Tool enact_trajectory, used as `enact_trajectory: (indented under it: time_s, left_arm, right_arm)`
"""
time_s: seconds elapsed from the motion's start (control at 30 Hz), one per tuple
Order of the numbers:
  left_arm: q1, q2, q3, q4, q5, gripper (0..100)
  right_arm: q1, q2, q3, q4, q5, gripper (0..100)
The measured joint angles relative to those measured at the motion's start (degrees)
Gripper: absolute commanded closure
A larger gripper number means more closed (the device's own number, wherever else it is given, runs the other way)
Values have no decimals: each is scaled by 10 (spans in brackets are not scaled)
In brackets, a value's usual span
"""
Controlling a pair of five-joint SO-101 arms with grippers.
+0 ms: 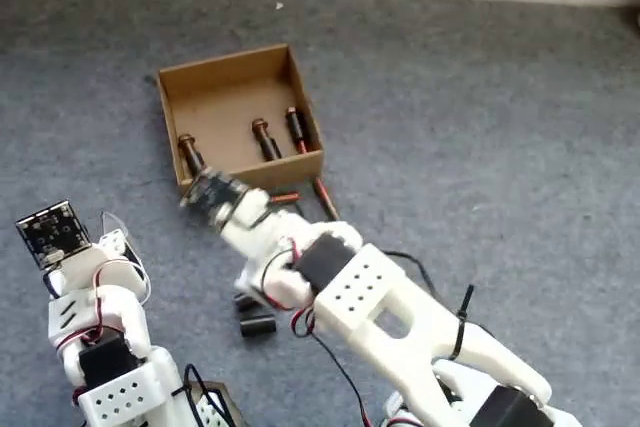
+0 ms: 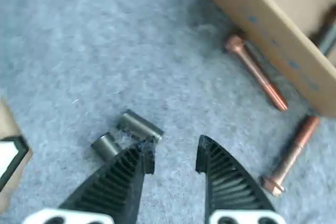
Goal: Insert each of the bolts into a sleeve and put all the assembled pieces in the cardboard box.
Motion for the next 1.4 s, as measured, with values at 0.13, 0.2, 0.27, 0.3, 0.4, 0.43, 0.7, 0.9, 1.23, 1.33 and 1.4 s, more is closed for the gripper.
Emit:
enact_trajectory:
  time_s: [0.13,0.2,0.27,0.3,0.4,0.43,0.7,0.9,1.23,1.33,1.4]
  left_arm:
    - [-11,0,0,0,0,864]
    - [-14,0,0,0,0,864]
    - [-14,0,0,0,0,864]
    - [-14,0,0,0,0,864]
    - [-14,0,0,0,0,864]
    - [-14,0,0,0,0,864]
    - [-14,0,0,0,0,864]
    - [-14,0,0,0,0,864]
    - [-14,0,0,0,0,864]
    - [-14,0,0,0,0,864]
    - [-14,0,0,0,0,863]
  right_arm:
    - [-31,25,5,0,16,803]
    - [-40,63,5,0,19,780]
    - [-43,109,5,0,35,779]
    - [-45,129,4,-1,46,779]
    - [-47,184,-11,-1,73,779]
    - [-47,198,-15,-1,81,779]
    - [-56,290,-56,-41,102,779]
    - [-56,343,-83,-62,102,844]
    - [4,374,-119,-68,103,993]
    - [15,369,-121,-50,102,993]
    - [23,346,-112,-37,102,993]
